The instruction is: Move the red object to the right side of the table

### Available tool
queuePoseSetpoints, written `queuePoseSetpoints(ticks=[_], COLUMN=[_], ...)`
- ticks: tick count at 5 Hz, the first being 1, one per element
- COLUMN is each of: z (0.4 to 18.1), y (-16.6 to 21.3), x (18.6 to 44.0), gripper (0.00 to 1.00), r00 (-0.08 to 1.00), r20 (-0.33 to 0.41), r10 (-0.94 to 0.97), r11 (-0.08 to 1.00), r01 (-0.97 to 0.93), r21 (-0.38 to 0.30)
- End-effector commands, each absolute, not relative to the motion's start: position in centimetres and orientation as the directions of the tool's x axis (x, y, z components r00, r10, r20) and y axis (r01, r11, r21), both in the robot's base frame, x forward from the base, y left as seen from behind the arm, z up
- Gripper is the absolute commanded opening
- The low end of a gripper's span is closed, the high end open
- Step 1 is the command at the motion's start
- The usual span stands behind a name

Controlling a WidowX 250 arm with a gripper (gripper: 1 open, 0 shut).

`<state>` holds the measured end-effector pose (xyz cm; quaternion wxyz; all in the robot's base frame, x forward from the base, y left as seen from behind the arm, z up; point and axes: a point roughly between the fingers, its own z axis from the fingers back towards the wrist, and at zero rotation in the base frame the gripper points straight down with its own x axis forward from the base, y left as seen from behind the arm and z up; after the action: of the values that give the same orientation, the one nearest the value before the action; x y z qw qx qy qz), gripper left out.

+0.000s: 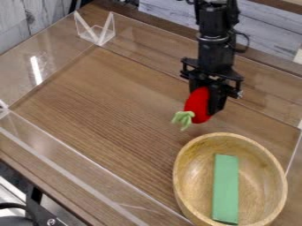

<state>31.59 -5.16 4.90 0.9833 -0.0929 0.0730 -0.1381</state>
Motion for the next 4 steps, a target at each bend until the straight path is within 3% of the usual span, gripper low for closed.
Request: queuePoseSetpoints(ticks=[1, 2, 4], z=[8.3, 8.7, 7.0], y=[-5.8, -6.3, -2.2], x=[32.2, 31.9, 30.7], gripper=[0.0, 0.0, 0.0], r00=[0.939, 0.926, 0.934], r20=[-0.021, -0.02, -0.018], r10=[-0.344, -0.377, -0.357], r11=[0.924, 0.911, 0.918], r01=[0.334, 0.367, 0.347], r21=[-0.186, -0.189, -0.194])
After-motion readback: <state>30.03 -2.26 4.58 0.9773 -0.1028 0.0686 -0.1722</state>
